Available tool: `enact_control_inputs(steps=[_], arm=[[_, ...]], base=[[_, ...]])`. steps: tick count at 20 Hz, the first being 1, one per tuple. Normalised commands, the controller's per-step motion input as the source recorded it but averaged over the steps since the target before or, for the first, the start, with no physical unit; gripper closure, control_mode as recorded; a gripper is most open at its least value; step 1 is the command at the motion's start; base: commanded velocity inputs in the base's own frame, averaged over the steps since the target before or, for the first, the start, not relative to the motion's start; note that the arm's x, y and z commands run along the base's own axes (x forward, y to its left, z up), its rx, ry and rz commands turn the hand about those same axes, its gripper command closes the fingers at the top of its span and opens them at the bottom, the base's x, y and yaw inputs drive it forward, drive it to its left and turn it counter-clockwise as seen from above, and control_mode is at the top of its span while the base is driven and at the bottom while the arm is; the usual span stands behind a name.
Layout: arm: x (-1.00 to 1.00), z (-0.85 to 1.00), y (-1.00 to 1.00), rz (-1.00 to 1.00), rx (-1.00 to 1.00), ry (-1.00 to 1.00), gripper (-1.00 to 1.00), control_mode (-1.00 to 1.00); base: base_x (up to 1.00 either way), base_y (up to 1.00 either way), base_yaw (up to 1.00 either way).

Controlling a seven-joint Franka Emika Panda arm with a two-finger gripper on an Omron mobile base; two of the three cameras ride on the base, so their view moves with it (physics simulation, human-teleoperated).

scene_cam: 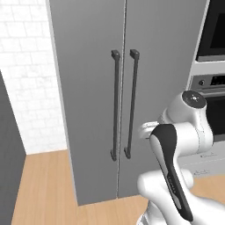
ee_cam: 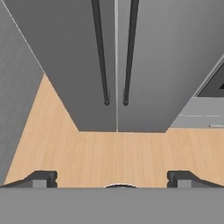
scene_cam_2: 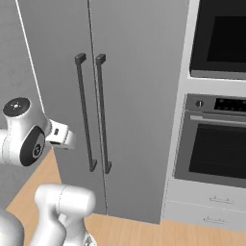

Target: Grab a lemon wedge from the fridge and one ice cube from the ice bowl, and put them in the glass of lemonade.

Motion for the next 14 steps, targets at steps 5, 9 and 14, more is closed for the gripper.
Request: enact_control_inputs(steps=[5,9,14], arm=[[0.0,0.0,0.0,0.0,0.0,0.0,-1.0,1.0],[0.0,0.0,0.0,0.0,0.0,0.0,-1.0,1.0],[0.0,0.0,0.0,0.0,0.0,0.0,-1.0,1.0]], base=[[-0.3,-0.17,0.0],[0.06,-0.17,0.0],[0.24,-0.28,-0.01]])
